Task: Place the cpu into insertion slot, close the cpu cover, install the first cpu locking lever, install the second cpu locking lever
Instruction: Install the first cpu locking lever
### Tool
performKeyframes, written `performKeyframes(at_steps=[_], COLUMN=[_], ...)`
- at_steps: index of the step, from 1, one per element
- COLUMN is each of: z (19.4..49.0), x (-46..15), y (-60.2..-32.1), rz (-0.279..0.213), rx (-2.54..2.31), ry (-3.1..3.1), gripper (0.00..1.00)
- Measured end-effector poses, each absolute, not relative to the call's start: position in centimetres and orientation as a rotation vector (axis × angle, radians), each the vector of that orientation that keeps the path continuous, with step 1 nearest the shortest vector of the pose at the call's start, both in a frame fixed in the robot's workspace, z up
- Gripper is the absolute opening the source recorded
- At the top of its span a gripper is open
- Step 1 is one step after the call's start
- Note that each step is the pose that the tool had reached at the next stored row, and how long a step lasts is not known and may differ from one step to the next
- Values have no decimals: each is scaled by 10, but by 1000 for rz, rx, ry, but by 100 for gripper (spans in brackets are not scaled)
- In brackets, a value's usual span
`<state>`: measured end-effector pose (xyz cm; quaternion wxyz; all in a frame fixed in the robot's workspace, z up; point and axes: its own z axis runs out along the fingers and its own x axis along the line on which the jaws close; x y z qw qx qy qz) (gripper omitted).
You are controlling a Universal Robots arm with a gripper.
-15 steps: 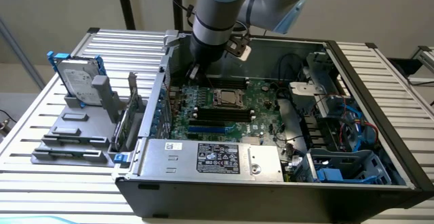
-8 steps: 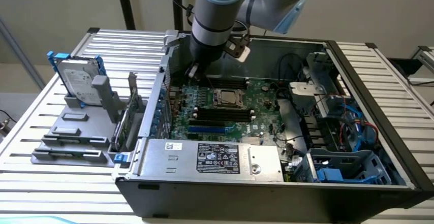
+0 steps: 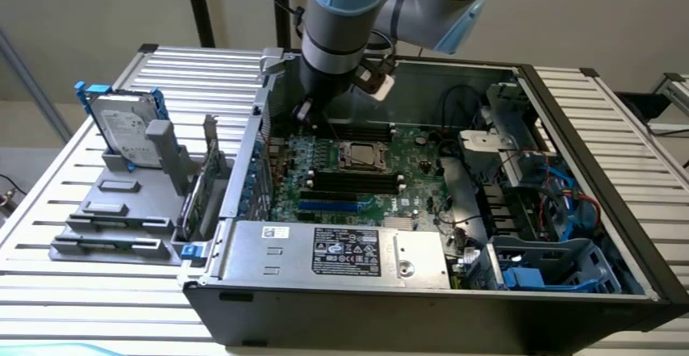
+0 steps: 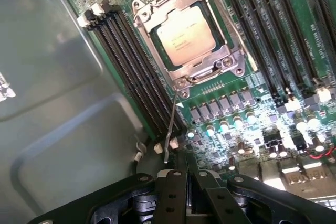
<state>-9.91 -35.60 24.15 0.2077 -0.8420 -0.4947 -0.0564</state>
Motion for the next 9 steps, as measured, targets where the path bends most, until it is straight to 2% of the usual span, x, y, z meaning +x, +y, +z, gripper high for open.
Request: performKeyframes(at_steps=[9], z=[241], x=[-99], y=[-356], rz=[-192], rx=[-2401], ry=[-1264], gripper=[11])
